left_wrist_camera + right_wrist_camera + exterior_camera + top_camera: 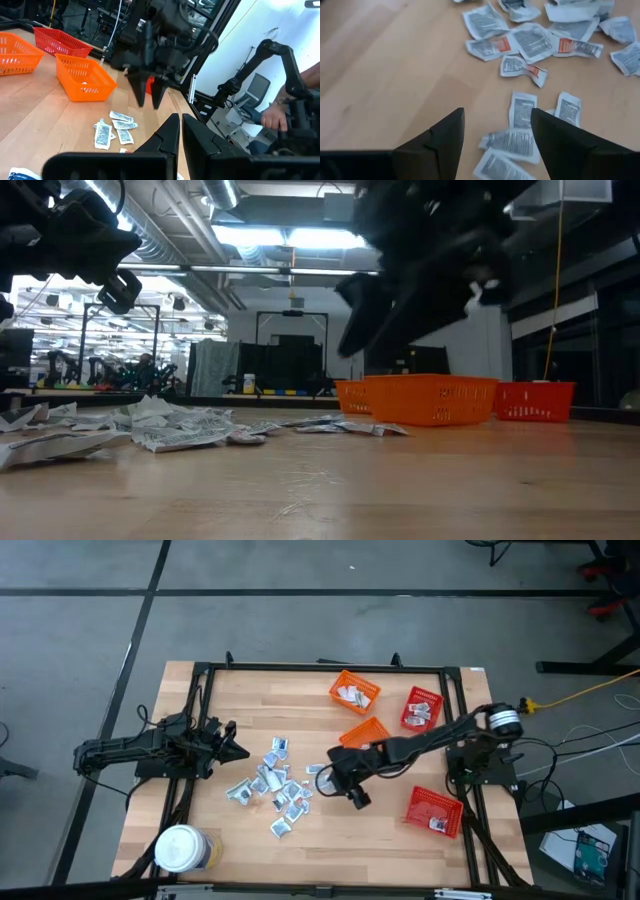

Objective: Pick & Place First Aid Supplies
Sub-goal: Put the orange ointment pack into the top red bin

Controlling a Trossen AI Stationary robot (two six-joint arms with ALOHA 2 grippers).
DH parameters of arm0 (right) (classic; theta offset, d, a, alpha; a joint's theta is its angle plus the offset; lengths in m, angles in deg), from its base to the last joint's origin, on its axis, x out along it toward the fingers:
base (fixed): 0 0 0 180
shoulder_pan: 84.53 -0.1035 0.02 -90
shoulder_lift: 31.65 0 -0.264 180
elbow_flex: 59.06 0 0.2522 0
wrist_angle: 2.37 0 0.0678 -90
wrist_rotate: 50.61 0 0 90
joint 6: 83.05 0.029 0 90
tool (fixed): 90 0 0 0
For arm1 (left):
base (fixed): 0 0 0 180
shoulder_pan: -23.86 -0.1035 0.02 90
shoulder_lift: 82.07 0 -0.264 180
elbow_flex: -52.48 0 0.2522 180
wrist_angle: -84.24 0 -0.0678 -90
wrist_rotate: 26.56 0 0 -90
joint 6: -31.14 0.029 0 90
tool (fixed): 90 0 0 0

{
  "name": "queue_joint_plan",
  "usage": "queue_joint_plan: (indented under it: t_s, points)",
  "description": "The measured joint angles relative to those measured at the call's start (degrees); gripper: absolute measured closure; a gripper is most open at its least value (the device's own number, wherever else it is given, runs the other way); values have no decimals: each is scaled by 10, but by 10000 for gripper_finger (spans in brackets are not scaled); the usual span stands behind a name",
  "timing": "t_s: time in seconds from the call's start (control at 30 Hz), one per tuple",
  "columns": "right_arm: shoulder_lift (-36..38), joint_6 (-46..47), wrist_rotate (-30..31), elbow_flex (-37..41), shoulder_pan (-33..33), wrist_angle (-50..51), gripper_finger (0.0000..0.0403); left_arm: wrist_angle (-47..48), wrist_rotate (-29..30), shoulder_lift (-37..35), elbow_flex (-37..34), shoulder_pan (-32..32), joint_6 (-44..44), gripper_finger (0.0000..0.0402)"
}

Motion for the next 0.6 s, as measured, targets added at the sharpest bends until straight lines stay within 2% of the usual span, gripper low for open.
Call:
queue_joint_plan:
  t_s: [0.33, 0.6]
  points:
    - [-57, 18, 54, 0, 0, -72, 176, 0, 0, 0, 0, 0, 0, 386]
    - [-101, 3, 38, -10, 0, -115, 178, 0, 0, 0, 0, 0, 0, 386]
